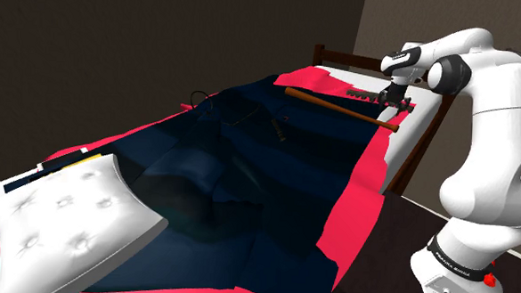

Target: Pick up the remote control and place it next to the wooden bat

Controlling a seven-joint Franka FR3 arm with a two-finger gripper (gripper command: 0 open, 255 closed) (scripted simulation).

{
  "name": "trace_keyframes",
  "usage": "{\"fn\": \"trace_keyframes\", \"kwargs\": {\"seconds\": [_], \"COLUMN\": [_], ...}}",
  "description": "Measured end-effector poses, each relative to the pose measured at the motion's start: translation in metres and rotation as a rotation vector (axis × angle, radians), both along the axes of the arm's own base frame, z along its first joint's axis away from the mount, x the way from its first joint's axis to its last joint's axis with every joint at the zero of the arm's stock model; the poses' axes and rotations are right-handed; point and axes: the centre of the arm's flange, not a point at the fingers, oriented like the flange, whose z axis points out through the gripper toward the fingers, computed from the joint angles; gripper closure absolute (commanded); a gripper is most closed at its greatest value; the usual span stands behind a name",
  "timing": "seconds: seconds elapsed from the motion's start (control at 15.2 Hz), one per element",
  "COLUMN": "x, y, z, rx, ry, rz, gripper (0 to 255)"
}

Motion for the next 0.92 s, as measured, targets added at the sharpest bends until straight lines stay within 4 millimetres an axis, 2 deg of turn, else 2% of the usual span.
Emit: {"fn": "trace_keyframes", "kwargs": {"seconds": [0.33,0.66,0.92], "x": [0.000,0.000,0.000], "y": [0.000,0.001,0.000], "z": [0.000,0.044,0.050], "rx": [0.000,-0.001,0.000], "ry": [0.000,-0.001,0.000], "rz": [0.000,0.000,0.000], "gripper": [0,0,0]}}
